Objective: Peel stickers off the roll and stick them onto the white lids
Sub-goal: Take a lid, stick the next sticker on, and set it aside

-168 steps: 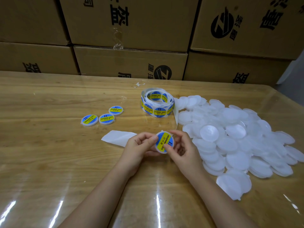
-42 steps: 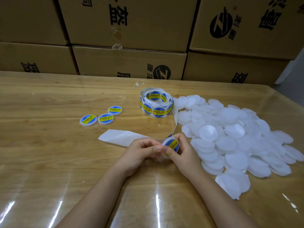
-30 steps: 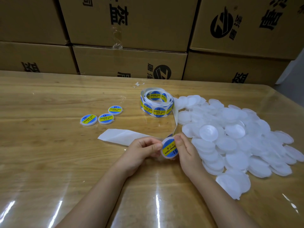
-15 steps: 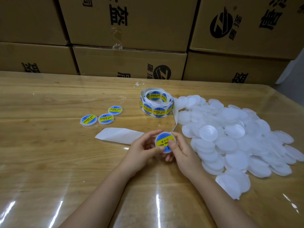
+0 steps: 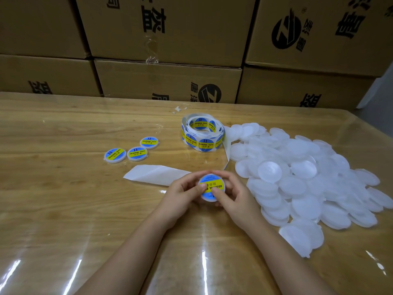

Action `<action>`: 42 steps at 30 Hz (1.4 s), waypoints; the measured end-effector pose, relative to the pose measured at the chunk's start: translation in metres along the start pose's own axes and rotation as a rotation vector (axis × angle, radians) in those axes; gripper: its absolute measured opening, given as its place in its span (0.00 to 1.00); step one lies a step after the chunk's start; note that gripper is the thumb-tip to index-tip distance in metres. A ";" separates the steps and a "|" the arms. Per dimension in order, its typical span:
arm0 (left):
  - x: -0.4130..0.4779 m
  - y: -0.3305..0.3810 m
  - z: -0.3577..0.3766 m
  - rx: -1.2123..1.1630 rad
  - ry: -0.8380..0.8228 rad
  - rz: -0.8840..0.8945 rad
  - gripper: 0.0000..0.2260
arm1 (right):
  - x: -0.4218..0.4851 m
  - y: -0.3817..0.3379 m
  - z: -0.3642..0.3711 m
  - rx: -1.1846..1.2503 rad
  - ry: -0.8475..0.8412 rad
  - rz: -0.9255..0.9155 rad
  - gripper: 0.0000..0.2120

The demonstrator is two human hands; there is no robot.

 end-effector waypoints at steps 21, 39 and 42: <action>0.000 0.003 0.002 0.210 0.055 0.125 0.08 | 0.002 0.008 0.001 0.029 -0.049 0.075 0.05; 0.001 0.001 -0.001 0.048 0.063 0.036 0.08 | 0.003 0.008 0.005 0.086 -0.150 0.082 0.09; -0.001 0.000 0.000 0.047 0.014 0.009 0.12 | 0.003 0.010 -0.002 0.059 -0.051 0.111 0.10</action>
Point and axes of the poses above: each hand's wrist, its own x-axis towards the middle knuckle, its own z-axis out of the palm, y = z × x, the point moved 5 cm from there along x, towards the middle knuckle, and after that the axes turned 12 degrees about -x, right-handed, at the moved point
